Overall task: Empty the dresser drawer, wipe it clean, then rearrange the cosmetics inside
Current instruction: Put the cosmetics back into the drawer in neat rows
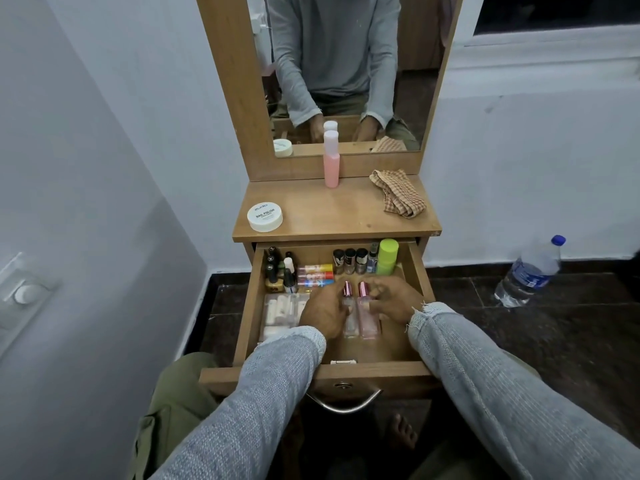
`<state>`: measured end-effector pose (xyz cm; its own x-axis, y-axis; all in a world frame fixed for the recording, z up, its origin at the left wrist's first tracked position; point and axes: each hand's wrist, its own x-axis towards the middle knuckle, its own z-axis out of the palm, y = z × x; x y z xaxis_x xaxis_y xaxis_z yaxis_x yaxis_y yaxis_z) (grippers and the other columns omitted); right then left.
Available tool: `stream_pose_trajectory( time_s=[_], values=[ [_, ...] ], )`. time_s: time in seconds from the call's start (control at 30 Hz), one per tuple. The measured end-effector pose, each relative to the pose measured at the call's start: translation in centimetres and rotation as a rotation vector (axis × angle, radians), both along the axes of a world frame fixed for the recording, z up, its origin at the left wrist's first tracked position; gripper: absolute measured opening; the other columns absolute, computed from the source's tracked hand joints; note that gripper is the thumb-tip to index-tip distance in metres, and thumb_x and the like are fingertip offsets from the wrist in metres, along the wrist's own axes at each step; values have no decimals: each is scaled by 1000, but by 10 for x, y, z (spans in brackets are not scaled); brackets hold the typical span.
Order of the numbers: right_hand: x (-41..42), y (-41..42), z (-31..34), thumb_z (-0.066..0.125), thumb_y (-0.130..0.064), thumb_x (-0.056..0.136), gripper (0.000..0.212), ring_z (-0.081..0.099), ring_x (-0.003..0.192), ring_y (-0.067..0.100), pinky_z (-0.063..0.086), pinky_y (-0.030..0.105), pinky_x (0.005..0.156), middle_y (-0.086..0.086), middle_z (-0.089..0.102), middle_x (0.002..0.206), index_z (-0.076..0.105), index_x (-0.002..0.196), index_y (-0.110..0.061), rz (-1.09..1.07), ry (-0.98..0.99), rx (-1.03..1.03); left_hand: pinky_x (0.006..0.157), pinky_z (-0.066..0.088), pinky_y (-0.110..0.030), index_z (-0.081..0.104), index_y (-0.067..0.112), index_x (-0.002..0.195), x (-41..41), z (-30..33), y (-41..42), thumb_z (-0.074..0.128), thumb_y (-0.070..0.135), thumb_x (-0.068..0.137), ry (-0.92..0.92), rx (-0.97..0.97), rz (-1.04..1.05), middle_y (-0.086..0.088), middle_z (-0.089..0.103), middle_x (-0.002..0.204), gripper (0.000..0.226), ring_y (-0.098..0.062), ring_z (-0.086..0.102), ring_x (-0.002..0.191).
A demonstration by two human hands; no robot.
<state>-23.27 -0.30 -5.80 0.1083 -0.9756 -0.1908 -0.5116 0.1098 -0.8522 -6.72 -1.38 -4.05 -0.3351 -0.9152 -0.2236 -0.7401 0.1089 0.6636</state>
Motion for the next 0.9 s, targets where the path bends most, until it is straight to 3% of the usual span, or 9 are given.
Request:
stream_pose_trajectory(
  time_s=[0.1, 0.27, 0.4, 0.57, 0.7, 0.77, 0.9],
  values=[
    [3, -1, 1, 67, 4, 81, 52, 64, 78, 35, 57, 45, 78, 24, 67, 88, 62, 97, -45, -35, 4, 17, 92, 51, -36, 56, 16, 130, -3, 0, -2, 60, 6, 92, -63, -6, 21, -10, 67, 113, 40, -24, 64, 100],
    [4, -4, -1, 67, 1, 81, 40, 66, 84, 34, 58, 43, 78, 17, 69, 88, 66, 90, -37, -64, 66, 36, 73, 43, -26, 66, 8, 112, -7, -1, -3, 58, 6, 94, -112, -26, 66, -9, 69, 104, 20, -16, 56, 79],
    [7, -5, 0, 69, -2, 81, 28, 64, 72, 16, 57, 38, 78, 9, 69, 81, 68, 93, -27, -91, 109, 48, 73, 46, -28, 68, 7, 105, -8, -4, -3, 61, 8, 92, -137, -49, 97, -10, 69, 99, 15, -18, 57, 78],
    [10, -4, -1, 69, -4, 79, 23, 68, 86, 27, 57, 39, 80, 12, 71, 90, 70, 91, -23, -101, 150, 38, 70, 46, -26, 68, 6, 104, -8, -7, -3, 60, 7, 93, -126, -52, 93, -11, 70, 96, 14, -19, 58, 76],
    [12, -1, 4, 66, -1, 83, 17, 66, 75, 16, 52, 21, 67, 2, 69, 78, 66, 78, -18, -141, 179, 48, 73, 52, -29, 68, 6, 103, -11, -9, -3, 58, 5, 93, -127, -39, 101, -8, 67, 91, 14, -20, 61, 78],
    [12, -1, 4, 66, -4, 84, 11, 66, 73, 12, 51, 20, 65, 0, 68, 77, 67, 84, -14, -146, 159, 76, 77, 55, -32, 67, 5, 102, -13, -9, -2, 57, 4, 93, -120, -31, 106, -6, 64, 87, 13, -21, 64, 79],
    [12, -1, 6, 65, -5, 86, 11, 66, 77, 11, 46, 16, 61, 1, 69, 84, 67, 96, -9, -146, 152, 97, 82, 56, -34, 68, 6, 103, -14, -10, -3, 60, 6, 92, -120, -51, 110, -10, 69, 98, 14, -22, 66, 86]
  ],
)
